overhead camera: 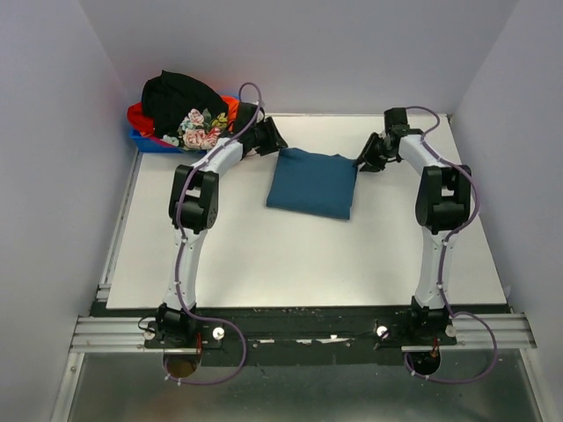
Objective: Fold and stack the t-shirts
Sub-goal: Fold the long partially folded tshirt into a neat square
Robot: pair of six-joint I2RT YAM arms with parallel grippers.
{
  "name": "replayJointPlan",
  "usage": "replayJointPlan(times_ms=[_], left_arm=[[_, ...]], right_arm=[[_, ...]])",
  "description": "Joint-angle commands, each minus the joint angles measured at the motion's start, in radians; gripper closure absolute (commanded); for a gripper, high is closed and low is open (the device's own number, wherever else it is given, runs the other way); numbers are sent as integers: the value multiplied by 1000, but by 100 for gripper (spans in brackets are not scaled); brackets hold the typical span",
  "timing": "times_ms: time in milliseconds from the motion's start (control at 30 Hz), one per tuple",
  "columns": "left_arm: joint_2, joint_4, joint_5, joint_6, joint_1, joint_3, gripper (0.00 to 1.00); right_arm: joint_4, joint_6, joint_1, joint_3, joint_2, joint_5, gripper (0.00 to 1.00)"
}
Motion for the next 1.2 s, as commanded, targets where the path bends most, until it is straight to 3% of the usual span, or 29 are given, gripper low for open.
replayJointPlan(times_ms=[0, 133, 300, 400, 500, 600, 933, 1167], left_arm=[[65, -72, -13, -4, -4, 35, 48], [81, -77, -33, -2, -4, 40, 50], [124, -83, -19, -15, -4, 86, 55], [107, -66, -16, -13, -4, 64, 42], [20, 1, -39, -10, -4, -54, 28], [-63, 17, -62, 13, -2, -127, 23], [-321, 35, -162, 39, -2, -456, 22], [-494, 112, -210, -28, -4, -733, 29]], right_arm=[[-5, 4, 4, 53, 74, -28, 59], [-21, 7, 17, 84, 105, -13, 62], [-40, 16, 22, 108, 124, 4, 76], [-44, 12, 22, 108, 122, 7, 83], [-48, -4, 30, 108, 121, 9, 89], [-65, -27, 43, 117, 118, 19, 93], [-39, -34, 89, 7, 26, 26, 94], [35, -11, 151, -149, -57, 22, 94]])
